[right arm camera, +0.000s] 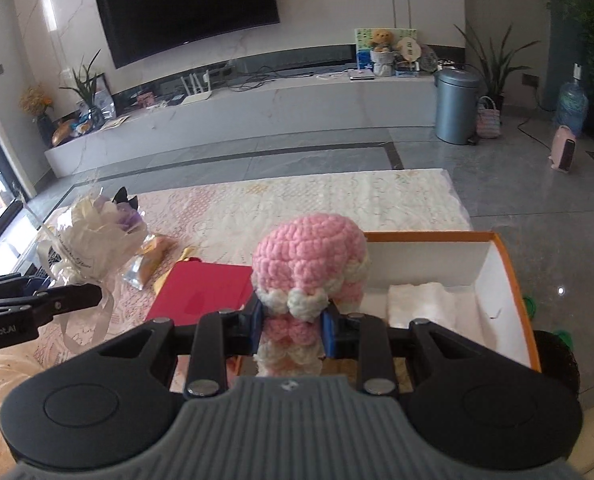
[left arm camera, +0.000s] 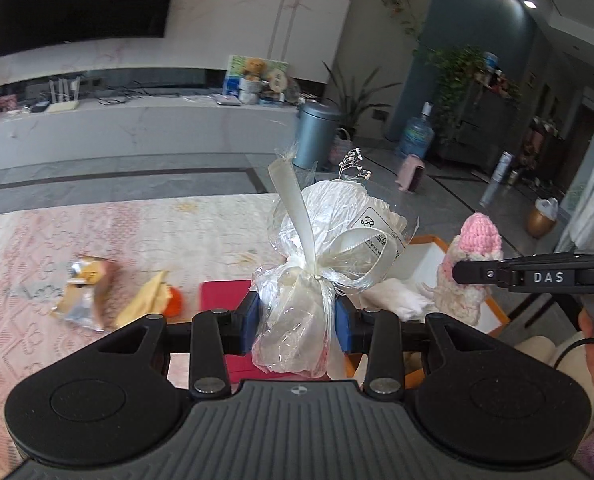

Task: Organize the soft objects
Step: 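Carry the bag with the left tool while the right tool carries the knitted item to the orange box, then lower the bag and knitted item into the orange box and open both tools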

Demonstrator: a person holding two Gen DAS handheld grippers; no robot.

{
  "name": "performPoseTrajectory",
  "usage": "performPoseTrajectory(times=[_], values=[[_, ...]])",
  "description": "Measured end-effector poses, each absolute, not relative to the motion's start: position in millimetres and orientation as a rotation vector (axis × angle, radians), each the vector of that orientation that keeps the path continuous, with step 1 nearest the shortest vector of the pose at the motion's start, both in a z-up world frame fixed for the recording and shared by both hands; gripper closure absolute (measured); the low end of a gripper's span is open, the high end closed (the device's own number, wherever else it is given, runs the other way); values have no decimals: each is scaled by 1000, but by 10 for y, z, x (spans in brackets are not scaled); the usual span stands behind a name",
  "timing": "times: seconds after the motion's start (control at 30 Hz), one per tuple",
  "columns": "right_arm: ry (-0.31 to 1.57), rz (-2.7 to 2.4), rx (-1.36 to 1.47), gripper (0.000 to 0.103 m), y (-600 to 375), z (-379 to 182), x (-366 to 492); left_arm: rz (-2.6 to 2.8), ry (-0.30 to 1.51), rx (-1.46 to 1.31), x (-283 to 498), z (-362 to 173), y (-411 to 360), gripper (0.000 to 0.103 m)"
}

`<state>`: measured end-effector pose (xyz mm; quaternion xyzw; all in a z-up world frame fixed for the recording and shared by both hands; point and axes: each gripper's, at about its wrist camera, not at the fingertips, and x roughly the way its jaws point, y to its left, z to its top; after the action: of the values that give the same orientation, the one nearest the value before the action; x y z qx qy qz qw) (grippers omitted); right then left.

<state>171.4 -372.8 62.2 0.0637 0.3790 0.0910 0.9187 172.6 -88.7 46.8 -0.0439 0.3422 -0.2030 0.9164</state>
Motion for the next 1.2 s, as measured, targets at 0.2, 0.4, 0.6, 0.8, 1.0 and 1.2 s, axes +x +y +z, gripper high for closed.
performPoseTrajectory(times=[0.2,0.4,0.6,0.8,1.0,1.2], values=[[820,131,176,75,-4153,475,1880,-499,776,-91,2005,390,-1325,59],[945,97,141,75,-4472,141,2145,-553,923,-91,2312,87,-1713,60],[1116,37,36,75,-4639,-273,2424,-582,1013,-98,2506,-198,-1996,60],[1263,69,-60,73,-4626,-655,2579,-611,1047,-90,2619,-330,-2258,60],[1337,82,-97,63,-4639,-873,2719,-620,1080,-87,2649,-445,-2411,60],[1231,97,-93,48,-4712,-544,2574,-637,1113,-105,2666,-517,-2534,60]])
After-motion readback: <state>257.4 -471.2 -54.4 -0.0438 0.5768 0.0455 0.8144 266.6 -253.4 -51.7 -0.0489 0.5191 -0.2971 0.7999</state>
